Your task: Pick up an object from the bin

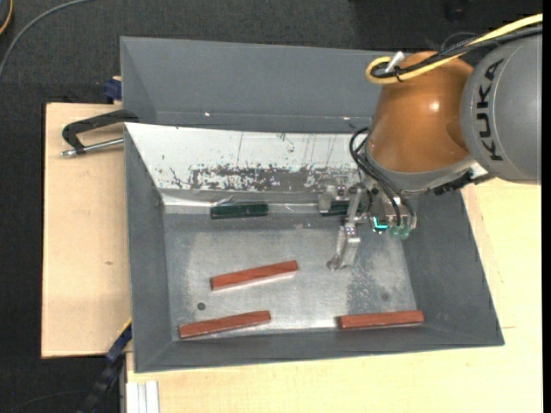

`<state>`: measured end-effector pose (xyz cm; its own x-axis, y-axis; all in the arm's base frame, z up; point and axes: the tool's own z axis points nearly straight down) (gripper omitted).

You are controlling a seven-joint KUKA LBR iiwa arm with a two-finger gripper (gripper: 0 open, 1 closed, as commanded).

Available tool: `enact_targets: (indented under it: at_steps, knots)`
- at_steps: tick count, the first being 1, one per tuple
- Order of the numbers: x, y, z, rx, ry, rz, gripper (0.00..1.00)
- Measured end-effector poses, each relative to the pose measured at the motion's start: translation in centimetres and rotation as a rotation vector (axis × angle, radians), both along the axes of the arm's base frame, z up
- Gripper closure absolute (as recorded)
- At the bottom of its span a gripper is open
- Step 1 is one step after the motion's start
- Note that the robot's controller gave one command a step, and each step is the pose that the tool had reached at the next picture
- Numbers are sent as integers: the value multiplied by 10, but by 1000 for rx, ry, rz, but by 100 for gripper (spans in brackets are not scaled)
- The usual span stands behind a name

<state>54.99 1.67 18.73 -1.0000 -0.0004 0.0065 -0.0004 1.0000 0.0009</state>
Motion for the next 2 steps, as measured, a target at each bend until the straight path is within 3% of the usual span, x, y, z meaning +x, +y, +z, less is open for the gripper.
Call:
enact_targets:
  at_steps: [1, 2]
  knots:
    - [-27, 75, -121, 1, 1, -100, 0]
    - [-24, 72, -117, 0, -6, -104, 100]
